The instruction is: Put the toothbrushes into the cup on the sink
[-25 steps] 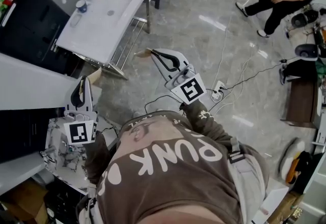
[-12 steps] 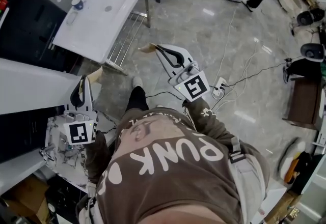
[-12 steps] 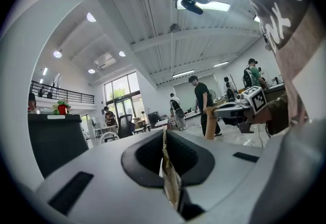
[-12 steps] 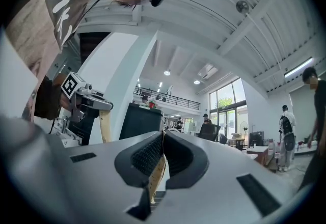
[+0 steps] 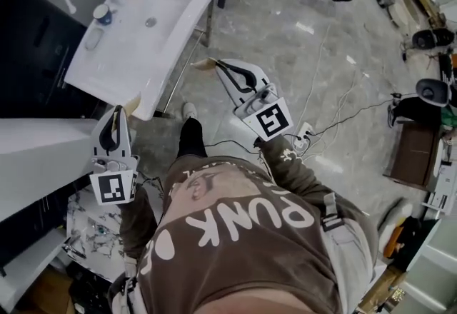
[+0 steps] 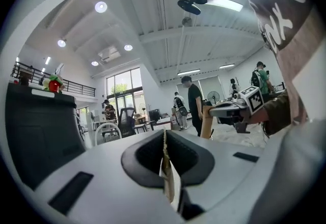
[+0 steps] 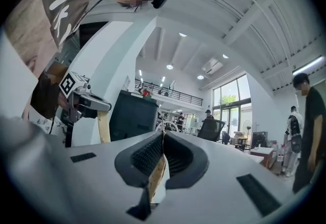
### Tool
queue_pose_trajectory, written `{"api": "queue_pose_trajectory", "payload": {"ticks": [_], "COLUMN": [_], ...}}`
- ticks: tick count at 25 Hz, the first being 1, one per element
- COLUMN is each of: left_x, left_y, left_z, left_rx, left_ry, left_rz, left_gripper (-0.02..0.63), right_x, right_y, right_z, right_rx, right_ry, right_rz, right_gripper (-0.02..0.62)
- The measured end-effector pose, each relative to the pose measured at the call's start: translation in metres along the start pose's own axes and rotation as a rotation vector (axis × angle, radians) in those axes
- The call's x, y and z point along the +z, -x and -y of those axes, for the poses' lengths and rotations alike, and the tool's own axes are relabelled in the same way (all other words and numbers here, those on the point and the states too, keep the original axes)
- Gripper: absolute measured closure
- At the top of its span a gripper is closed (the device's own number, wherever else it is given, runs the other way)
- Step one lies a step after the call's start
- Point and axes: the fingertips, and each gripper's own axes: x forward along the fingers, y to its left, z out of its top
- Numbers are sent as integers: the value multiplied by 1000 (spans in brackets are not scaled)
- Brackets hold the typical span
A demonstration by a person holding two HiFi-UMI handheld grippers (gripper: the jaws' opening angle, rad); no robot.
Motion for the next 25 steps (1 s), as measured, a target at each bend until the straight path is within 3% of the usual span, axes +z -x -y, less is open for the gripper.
{"api": "queue_pose_trajectory", "payload": {"ticks": [9, 14, 20, 25], "left_x": [-36, -58, -82, -92], "left_y": [-98, -139, -173, -182], "left_z": [-99, -144, -173, -187], "left_rx": [-6, 0, 2, 31], "left_ry": [91, 129, 168, 196], "left_rz": [-54, -82, -110, -130], "left_gripper": [600, 600, 600, 600], "right_x": [-32, -47, -68, -122], "right_y": [-197, -325, -462, -534], "right_z": [92, 136, 173, 196], "right_rx": [59, 91, 122, 140], "right_ry": [74, 173, 213, 226], "right_rz": [-11, -8, 45, -23], "right_gripper": [584, 584, 584, 584]}}
